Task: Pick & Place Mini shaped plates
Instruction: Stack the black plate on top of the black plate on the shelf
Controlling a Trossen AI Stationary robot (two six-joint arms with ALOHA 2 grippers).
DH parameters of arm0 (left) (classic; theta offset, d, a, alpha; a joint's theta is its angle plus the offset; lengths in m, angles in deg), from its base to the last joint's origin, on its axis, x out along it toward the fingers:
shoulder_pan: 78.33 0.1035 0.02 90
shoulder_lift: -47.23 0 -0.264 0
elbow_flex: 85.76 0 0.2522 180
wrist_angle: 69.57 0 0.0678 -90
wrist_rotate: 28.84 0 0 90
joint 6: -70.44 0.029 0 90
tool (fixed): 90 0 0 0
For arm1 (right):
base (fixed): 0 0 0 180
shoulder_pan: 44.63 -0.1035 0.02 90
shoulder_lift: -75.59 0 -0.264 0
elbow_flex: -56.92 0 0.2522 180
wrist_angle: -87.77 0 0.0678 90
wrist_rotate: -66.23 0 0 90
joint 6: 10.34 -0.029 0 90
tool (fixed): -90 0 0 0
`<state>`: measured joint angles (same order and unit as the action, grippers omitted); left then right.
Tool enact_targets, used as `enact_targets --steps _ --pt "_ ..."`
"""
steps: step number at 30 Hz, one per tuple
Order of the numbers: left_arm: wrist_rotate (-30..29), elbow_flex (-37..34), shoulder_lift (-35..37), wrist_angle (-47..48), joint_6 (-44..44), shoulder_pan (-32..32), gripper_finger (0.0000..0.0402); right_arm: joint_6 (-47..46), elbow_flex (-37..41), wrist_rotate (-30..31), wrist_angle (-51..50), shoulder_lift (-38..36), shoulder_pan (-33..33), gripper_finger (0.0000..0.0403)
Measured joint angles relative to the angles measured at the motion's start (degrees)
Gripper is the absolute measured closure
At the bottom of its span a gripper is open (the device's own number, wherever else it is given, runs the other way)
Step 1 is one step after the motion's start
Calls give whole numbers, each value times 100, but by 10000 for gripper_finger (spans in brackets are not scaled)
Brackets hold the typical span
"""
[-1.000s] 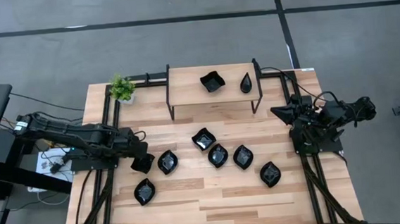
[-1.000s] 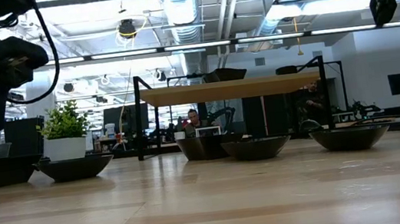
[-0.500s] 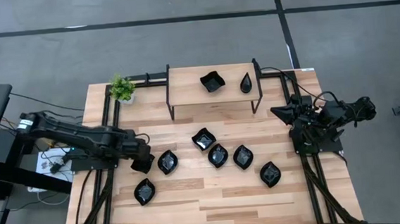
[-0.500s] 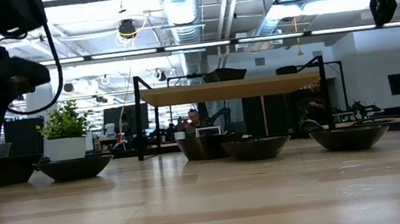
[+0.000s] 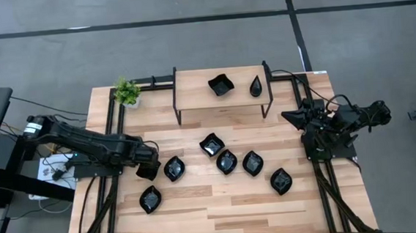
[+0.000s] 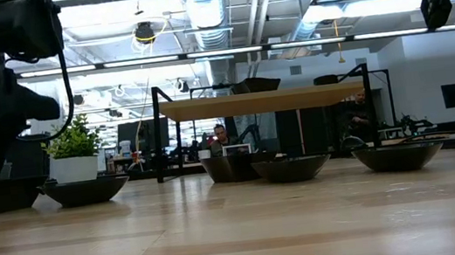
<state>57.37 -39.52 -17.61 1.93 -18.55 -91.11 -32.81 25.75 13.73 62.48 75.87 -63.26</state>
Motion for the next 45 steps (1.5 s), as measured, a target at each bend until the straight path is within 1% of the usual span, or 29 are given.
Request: enact_targets --steps 5,13,18,25,26,31,36,45 --pt "148 -296 -9 -433 -1 2 254 -10 0 -1 0 0 0 386" --pt "163 -325 -7 -490 -4 2 270 -10 0 0 0 0 0 386" --pt "150 -325 -7 -482 -2 2 307 -10 0 0 0 0 0 386" --pt "148 -318 4 -394 -2 2 388 -10 0 -2 0 0 0 386" --pt "151 -318 4 -379 -2 2 393 -10 0 0 0 0 0 386" --pt "247 -319 43 -352 17 2 393 -10 0 -2 2 0 0 386" --pt "487 -327 466 -339 28 2 395 -10 0 -2 2 0 0 386" --pt "491 -329 1817 -344 0 2 396 -10 0 -2 2 0 0 386"
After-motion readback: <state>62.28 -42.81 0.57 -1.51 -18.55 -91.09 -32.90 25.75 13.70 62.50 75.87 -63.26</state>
